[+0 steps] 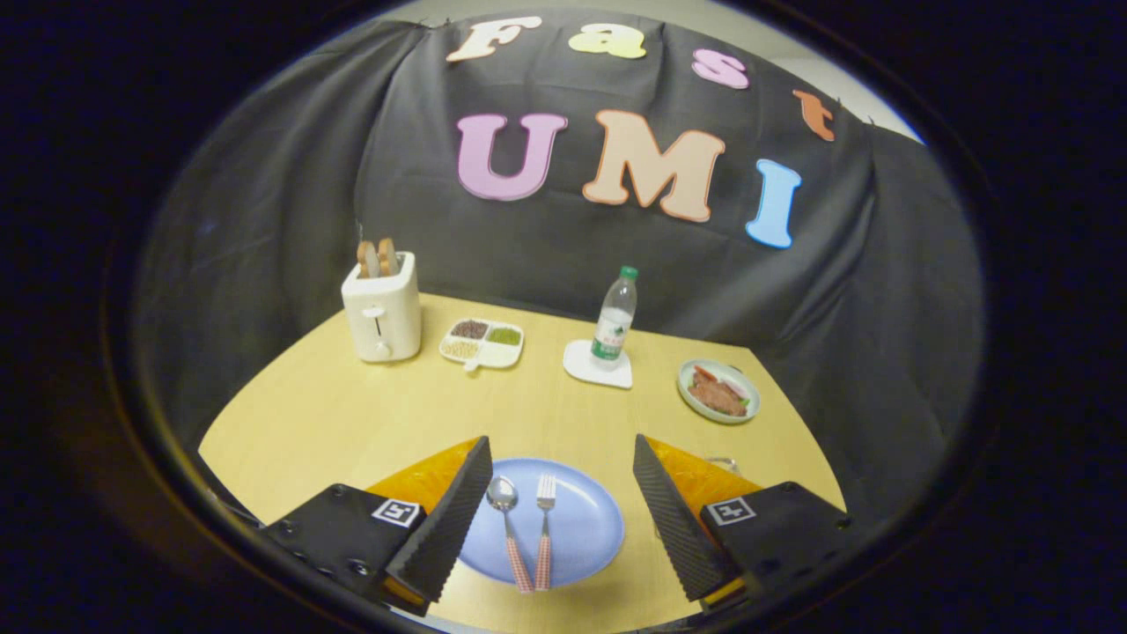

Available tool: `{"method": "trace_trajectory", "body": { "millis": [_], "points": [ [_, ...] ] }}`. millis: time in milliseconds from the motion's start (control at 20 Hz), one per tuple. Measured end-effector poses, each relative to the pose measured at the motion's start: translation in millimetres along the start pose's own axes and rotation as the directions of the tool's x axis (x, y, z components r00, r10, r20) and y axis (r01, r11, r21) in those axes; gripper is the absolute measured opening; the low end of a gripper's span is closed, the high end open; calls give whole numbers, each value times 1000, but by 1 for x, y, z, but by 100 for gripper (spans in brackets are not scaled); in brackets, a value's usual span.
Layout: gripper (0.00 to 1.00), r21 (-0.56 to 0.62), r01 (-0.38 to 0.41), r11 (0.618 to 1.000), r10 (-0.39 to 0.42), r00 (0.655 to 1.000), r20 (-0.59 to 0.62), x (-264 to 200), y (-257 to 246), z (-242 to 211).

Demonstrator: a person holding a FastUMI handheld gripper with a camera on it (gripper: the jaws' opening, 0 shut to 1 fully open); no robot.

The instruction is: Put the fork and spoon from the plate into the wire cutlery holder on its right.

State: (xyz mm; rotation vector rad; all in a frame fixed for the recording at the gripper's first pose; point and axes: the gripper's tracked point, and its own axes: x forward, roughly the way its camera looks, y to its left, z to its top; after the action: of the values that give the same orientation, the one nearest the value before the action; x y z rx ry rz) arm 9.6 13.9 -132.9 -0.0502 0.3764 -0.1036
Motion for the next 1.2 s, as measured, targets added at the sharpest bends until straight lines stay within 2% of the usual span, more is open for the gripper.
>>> {"method": "trace_trajectory", "body": {
  "millis": [150, 600, 1050, 1200],
  "points": [
    [100, -28, 22, 999, -24, 997, -76, 16, -2, -33],
    [100, 62, 49, 997, -33, 971, -235, 51, -7, -116],
    [98, 66, -10, 998, 33, 932, -362, 63, 1, -154],
    [90, 74, -15, 997, 43, 916, -398, 62, 0, -160]
  ]
}}
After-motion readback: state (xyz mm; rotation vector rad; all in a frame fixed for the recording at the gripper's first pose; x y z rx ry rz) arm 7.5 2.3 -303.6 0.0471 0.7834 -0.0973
